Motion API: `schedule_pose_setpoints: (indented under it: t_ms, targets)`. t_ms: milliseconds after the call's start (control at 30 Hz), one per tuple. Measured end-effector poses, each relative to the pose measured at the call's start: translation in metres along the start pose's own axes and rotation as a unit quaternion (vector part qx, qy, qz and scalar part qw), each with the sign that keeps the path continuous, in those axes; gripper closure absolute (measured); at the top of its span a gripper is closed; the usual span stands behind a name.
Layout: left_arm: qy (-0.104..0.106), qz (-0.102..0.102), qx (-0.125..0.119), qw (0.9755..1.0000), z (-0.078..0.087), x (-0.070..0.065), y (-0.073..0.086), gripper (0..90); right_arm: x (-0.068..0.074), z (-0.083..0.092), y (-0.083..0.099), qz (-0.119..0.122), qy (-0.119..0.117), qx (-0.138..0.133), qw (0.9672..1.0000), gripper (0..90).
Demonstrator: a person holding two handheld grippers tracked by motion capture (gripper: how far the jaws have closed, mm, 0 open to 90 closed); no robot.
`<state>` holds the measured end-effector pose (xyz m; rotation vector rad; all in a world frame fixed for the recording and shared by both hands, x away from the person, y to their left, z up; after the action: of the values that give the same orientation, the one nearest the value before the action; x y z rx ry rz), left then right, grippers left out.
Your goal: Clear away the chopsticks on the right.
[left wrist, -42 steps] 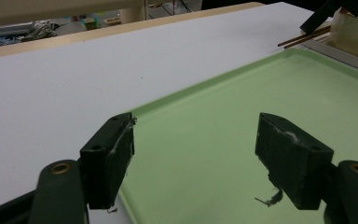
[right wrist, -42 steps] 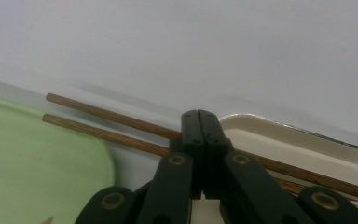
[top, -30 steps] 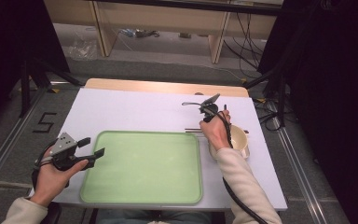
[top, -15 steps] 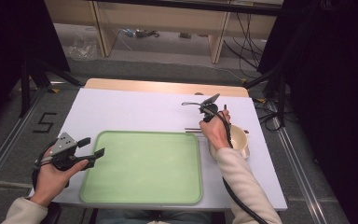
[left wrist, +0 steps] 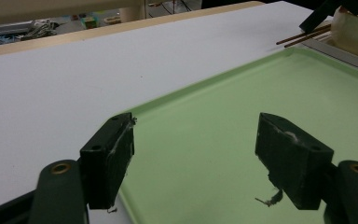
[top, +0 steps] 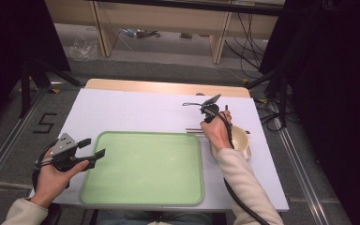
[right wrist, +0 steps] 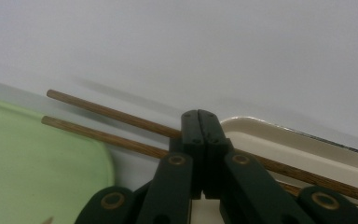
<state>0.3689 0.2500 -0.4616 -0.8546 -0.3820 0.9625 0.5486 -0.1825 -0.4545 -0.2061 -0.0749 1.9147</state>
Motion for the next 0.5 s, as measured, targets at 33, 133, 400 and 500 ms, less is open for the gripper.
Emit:
schedule_pose_setpoints:
  t_ms: [33, 133, 400, 500]
  targets:
    - [-0.001, 0.000, 0.002, 1.0000, 0.000, 0.000, 0.000, 28.0, 0.000, 0.000, 0.000, 0.001, 0.001, 0.001, 1.0000, 90.0]
    - [0.004, -0.001, -0.003, 1.0000, 0.000, 0.000, 0.000, 28.0, 0.003, 0.002, 0.001, -0.008, 0.000, 0.002, 1.0000, 90.0]
    - [0.002, 0.001, -0.001, 1.0000, 0.000, 0.001, 0.001, 28.0, 0.013, 0.015, -0.005, 0.111, 0.004, -0.021, 0.9936, 71.4]
    - [0.002, 0.001, -0.002, 1.0000, 0.000, 0.001, 0.001, 28.0, 0.010, 0.018, -0.011, 0.163, 0.006, -0.020, 0.9864, 67.2]
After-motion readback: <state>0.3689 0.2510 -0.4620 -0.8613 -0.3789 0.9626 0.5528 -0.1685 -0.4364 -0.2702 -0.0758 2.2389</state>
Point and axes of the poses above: each handheld gripper's, and its own axes: z roughly backward along the jaws, y roughly out of its underside, x roughly to its left, the point moved 2 cm from there along -z, roughly forward along the jaws, and after that the axes turned 14 degrees about x, right-handed, at the moved point
